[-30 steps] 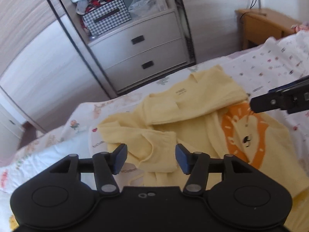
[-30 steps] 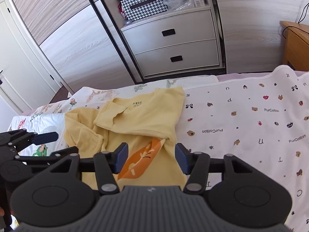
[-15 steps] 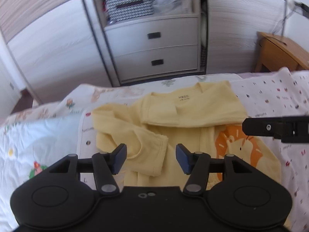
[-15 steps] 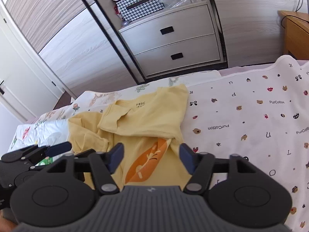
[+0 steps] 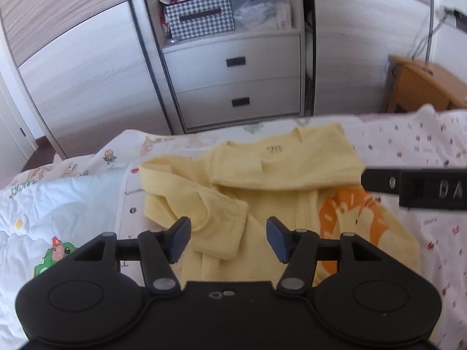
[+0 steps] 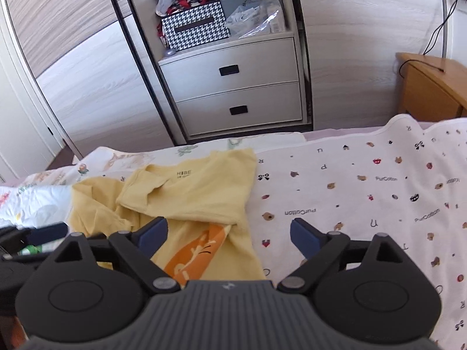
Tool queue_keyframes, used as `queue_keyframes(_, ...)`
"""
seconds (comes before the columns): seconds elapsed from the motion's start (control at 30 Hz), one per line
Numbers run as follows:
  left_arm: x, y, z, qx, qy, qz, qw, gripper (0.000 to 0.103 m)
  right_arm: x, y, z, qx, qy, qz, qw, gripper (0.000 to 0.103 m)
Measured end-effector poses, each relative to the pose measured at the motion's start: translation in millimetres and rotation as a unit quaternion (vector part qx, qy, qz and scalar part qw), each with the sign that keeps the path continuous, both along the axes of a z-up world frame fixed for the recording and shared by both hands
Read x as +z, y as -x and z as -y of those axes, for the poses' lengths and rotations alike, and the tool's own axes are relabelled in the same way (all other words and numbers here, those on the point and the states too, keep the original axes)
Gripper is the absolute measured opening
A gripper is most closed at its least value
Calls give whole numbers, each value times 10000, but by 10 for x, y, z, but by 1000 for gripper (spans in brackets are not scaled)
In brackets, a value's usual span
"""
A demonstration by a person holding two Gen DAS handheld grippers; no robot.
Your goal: Fold clothes
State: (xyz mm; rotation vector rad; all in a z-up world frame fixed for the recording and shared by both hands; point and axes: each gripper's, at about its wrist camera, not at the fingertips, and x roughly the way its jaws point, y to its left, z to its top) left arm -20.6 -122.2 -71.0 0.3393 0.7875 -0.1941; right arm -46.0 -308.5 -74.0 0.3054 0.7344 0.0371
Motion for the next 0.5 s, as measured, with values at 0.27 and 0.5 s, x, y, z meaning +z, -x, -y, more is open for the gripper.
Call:
queue_keyframes(0.27,-259,-62,109,63,-725,-13,9973,58,-70,-31,-37,248,-86,-44,9996,93)
queue_keyframes(0.5,-434,-69,148,-430,-1262,100,9910,57,-82,-45,-45,211,-128,-77,9997,93)
